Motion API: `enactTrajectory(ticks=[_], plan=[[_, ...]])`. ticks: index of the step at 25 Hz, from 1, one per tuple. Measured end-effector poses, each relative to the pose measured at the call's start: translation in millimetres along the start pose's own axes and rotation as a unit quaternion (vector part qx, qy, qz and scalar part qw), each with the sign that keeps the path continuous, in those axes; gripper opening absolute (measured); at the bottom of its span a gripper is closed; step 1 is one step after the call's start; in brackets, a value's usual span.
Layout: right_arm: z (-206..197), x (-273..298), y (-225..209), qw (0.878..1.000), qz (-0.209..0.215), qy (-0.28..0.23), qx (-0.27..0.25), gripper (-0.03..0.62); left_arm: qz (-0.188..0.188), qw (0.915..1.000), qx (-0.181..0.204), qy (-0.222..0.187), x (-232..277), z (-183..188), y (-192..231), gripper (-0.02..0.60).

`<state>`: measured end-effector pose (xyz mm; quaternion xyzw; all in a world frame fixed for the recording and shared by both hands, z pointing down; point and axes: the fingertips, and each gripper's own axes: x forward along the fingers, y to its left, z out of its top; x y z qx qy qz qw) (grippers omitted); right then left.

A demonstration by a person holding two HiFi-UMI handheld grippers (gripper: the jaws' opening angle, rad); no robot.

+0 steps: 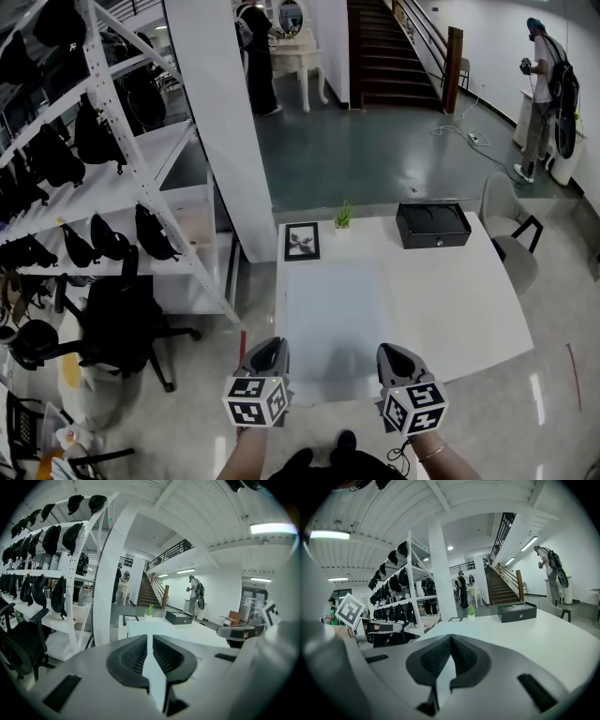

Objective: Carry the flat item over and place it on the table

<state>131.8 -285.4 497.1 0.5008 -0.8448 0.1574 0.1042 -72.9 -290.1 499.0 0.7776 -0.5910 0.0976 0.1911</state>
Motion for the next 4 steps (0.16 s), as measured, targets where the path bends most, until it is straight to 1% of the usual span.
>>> enactTrajectory(ticks=[4], plan=[[-1.3,1.0,-1.9,1.0,0.001,0.005,-0.003,0.0,0.0,1.0,-0.005,0.002,1.6,-1.8,0.5,0.038]])
